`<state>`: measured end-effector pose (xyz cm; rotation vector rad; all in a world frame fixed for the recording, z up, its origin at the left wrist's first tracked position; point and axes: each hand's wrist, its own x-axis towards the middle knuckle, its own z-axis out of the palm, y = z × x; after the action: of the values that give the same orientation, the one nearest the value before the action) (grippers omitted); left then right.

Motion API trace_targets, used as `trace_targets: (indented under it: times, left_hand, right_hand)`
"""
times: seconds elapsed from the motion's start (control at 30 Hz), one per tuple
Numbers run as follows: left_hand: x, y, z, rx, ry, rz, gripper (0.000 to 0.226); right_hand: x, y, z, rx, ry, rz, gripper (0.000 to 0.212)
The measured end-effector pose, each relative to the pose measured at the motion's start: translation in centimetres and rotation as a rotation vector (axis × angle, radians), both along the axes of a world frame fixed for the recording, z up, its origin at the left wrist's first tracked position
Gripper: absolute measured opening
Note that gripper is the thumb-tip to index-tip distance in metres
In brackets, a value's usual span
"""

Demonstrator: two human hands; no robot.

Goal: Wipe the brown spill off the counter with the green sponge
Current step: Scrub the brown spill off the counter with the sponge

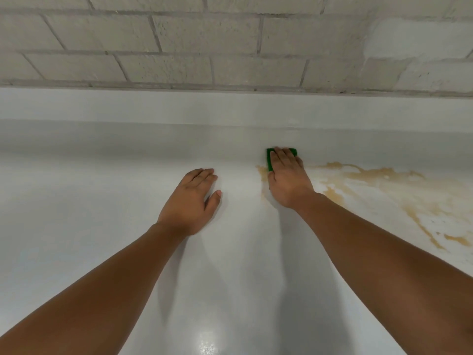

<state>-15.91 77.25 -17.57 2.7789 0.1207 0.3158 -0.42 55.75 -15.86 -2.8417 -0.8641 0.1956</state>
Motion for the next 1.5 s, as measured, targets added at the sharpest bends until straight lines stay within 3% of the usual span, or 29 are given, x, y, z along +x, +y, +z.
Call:
trace_targets:
  times: [0.23,0.5,0.67,0.8,1.03,1.33,1.5]
  left_hand:
    - [-0.2,-0.1,0.1,0.016,0.007,0.007,0.056]
    - [0.0,-0.2,0.1,0.103,0.121,0.074,0.071]
    - [0.0,-0.1,0.1,0.110,0.131,0.077,0.073]
    - [0.0,-0.1,0.2,0.110,0.146,0.078,0.072]
    - [0.1,-0.1,0.2,0.111,0.148,0.085,0.070]
    - [-0.1,0.1,0.6,0.077,0.138,0.061,0.067]
    - [-0.1,0.0,0.7,0.069,0.131,0.057,0.068]
  right_hand:
    - [-2.6,-2.0,-0.6,0.071,0.002,0.353,0.061]
    - [-1.2,0.6,-0.2,0.017,0.000,0.082,0.060]
    - [-4.7,0.1,0.0,0.109,0.020,0.366,0.061]
    - [-4.2,-3.3,0.3,0.094,0.066,0.469,0.063]
    - [-3.4,1.1,0.2,0.039,0.012,0.287,0.062]
    - [-6.2,-2.7,-0.3,0.079,0.023,0.467,0.067]
    - [-3.2,-2.5,-0.2,0.043,-0.010,0.273,0.061]
